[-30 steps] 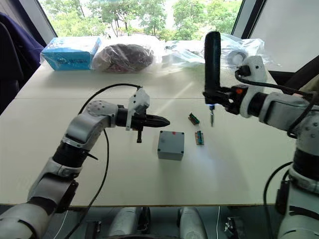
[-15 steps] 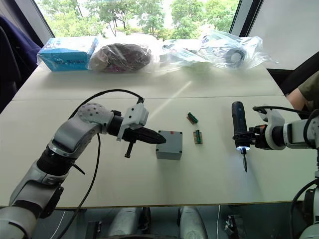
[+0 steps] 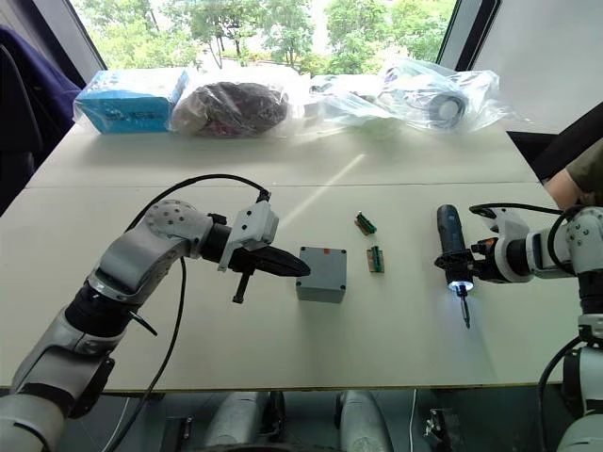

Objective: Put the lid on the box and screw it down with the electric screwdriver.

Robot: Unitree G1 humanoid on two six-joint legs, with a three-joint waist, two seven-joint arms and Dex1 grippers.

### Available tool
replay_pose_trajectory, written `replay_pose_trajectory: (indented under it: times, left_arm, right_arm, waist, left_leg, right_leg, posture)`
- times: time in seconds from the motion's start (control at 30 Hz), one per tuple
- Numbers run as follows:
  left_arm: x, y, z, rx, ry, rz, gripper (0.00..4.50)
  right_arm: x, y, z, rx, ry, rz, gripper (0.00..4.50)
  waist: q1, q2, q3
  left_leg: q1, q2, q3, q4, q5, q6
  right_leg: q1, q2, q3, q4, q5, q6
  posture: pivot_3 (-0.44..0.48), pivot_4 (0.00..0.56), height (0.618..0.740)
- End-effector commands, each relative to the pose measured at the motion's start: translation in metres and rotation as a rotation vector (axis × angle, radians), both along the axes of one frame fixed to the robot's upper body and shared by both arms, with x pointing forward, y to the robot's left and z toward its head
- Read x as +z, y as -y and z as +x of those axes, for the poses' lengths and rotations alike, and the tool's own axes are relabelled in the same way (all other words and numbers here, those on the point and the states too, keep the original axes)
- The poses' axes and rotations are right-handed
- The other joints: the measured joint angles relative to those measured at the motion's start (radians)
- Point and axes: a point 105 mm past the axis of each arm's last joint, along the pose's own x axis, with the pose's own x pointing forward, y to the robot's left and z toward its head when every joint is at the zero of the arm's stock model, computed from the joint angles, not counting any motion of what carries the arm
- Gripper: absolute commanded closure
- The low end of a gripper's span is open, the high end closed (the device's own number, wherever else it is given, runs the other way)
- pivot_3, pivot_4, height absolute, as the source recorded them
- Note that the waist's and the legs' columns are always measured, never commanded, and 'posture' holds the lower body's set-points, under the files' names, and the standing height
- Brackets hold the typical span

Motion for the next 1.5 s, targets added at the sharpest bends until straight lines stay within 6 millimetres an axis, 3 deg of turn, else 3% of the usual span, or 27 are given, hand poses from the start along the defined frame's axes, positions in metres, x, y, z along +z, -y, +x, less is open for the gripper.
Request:
replay_pose_trajectory:
  times: [0.03,0.13,0.23,0.33,0.4,0.43,0.53,0.67,0.8,1.0,1.2,1.33,1.5]
  left_arm:
    - [0.017,-0.006,0.009,0.039,0.045,-0.032,4.5]
    - [0.032,-0.023,0.023,0.127,0.046,-0.067,4.5]
    - [0.047,-0.042,0.038,0.222,0.033,-0.114,4.5]
    - [0.049,-0.05,0.045,0.265,0.023,-0.122,4.5]
    - [0.039,-0.051,0.047,0.277,0.015,-0.091,4.5]
    - [0.03,-0.049,0.046,0.27,0.007,-0.064,4.5]
    - [0.007,-0.044,0.042,0.245,0.006,0.011,4.5]
    - [-0.012,-0.037,0.037,0.216,0.0,0.057,4.5]
    - [-0.027,-0.034,0.035,0.194,0.017,0.112,4.5]
    - [-0.038,-0.022,0.032,0.142,0.017,0.132,4.5]
    - [-0.046,-0.005,0.043,0.141,0.059,0.14,4.5]
    - [-0.044,0.006,0.048,0.131,0.081,0.125,4.5]
    - [-0.04,0.006,0.059,0.172,0.117,0.11,4.5]
  right_arm:
    - [0.008,0.009,0.006,-0.01,0.058,-0.07,0.05]
    - [0.053,0.01,0.022,0.004,0.241,-0.056,0.05]
    - [0.1,-0.003,0.026,0.124,0.442,-0.104,0.05]
    - [0.134,-0.024,0.028,0.206,0.624,-0.053,0.05]
    - [0.153,-0.059,0.02,0.353,0.808,-0.002,0.05]
    - [0.148,-0.079,0.011,0.468,0.855,-0.034,0.05]
    - [0.099,-0.12,-0.022,0.763,0.758,-0.103,0.05]
    - [0.047,-0.139,-0.061,0.988,0.605,-0.148,0.05]
    - [0.025,-0.145,-0.074,1.033,0.567,-0.126,0.05]
    - [0.008,-0.152,-0.073,1.043,0.556,-0.104,0.05]
    - [-0.004,-0.168,-0.069,1.049,0.559,-0.052,0.05]
    - [0.002,-0.183,-0.074,1.079,0.564,0.034,0.05]
    - [0.001,-0.184,-0.082,1.11,0.532,0.043,0.05]
  waist:
    - [0.001,0.0,0.0]
    - [0.0,0.001,0.001]
    - [-0.002,0.004,0.002]
    - [-0.004,0.004,0.002]
    - [-0.004,0.003,0.003]
    - [-0.004,0.002,0.002]
    - [0.005,0.002,0.002]
    - [0.006,0.001,0.003]
    - [0.0,-0.001,0.003]
    - [0.001,-0.001,0.003]
    - [0.003,-0.001,0.003]
    - [0.003,-0.001,0.003]
    - [0.004,-0.001,0.003]
  left_leg:
    - [0.0,0.0,0.0,0.0,0.0,0.0]
    - [0.0,0.0,0.0,0.001,0.0,0.0]
    - [0.0,0.0,0.001,0.0,0.0,0.0]
    - [-0.001,0.002,0.001,-0.001,0.0,0.0]
    - [-0.001,0.002,0.0,-0.001,0.0,-0.001]
    - [-0.001,0.003,0.0,-0.001,0.001,-0.001]
    - [-0.001,0.002,-0.001,-0.001,0.001,-0.002]
    - [-0.002,-0.001,-0.001,0.001,0.001,-0.001]
    - [-0.001,-0.002,-0.001,0.002,0.0,-0.001]
    - [0.0,0.001,-0.001,0.002,0.001,-0.002]
    - [0.0,0.0,-0.001,0.002,0.001,-0.002]
    - [0.0,0.0,-0.001,0.002,0.001,-0.002]
    - [0.0,0.0,-0.002,0.002,0.001,-0.002]
  right_leg:
    - [0.0,0.0,0.0,0.0,0.0,0.0]
    - [0.0,0.0,0.0,0.0,0.0,0.001]
    - [-0.002,0.0,0.001,0.001,0.001,0.001]
    - [-0.003,0.003,0.001,0.0,0.0,0.001]
    - [-0.003,0.003,0.001,0.0,0.0,0.001]
    - [-0.002,0.004,0.0,0.0,0.0,0.001]
    - [-0.001,0.003,0.0,0.0,0.0,0.001]
    - [-0.001,-0.001,-0.001,0.0,0.001,0.002]
    - [0.0,-0.002,0.0,0.0,0.001,0.003]
    - [0.0,0.001,0.0,0.001,0.001,0.003]
    - [0.0,0.002,0.0,0.001,0.001,0.003]
    - [0.0,0.001,0.0,0.001,0.001,0.003]
    - [0.0,0.001,-0.001,0.001,0.001,0.003]
  posture:
    - [0.0,0.15,0.74]
    - [0.0,0.15,0.74]
    - [0.0,0.15,0.74]
    - [0.0,0.15,0.74]
    - [0.0,0.15,0.74]
    - [0.0,0.15,0.74]
    - [0.0,0.15,0.74]
    - [0.0,0.15,0.74]
    - [0.0,0.15,0.74]
    - [0.0,0.15,0.74]
    - [0.0,0.15,0.74]
    - [0.0,0.15,0.74]
    - [0.0,0.15,0.74]
